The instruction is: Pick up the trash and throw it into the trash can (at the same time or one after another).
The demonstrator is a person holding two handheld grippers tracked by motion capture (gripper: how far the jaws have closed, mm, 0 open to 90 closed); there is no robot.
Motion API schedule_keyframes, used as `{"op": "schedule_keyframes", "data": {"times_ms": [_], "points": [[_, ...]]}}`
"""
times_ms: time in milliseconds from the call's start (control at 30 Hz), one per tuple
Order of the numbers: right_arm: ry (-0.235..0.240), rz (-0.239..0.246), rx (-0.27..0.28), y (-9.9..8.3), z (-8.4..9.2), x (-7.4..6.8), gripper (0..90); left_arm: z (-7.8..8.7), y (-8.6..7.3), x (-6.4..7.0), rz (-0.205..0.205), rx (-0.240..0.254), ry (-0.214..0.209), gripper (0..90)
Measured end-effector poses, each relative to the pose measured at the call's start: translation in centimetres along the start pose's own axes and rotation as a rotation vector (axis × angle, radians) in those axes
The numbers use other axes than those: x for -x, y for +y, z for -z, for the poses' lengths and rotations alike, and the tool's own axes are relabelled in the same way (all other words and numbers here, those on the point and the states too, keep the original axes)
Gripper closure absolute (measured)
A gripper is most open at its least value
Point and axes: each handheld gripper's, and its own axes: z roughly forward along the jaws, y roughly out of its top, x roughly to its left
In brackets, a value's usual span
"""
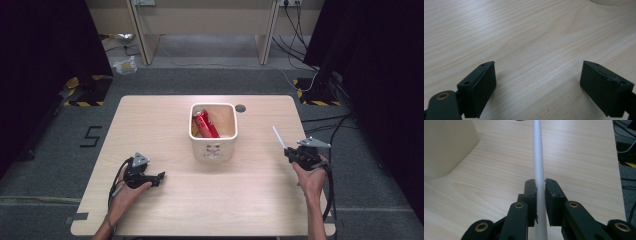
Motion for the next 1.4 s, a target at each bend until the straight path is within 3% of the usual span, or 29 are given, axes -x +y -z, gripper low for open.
{"op": "schedule_keyframes", "data": {"times_ms": [900, 1400], "points": [[0.081, 0.075, 0.12, 4.2, 1.6, -3.4, 80.0, 0.0, 0.0, 0.0, 0.002, 0.001, 0.0, 12.6], [0.117, 0.087, 0.159, 6.3, 1.5, -4.6, 80.0, 0.0, 0.0, 0.0, 0.002, 0.001, 0.0, 12.6]]}}
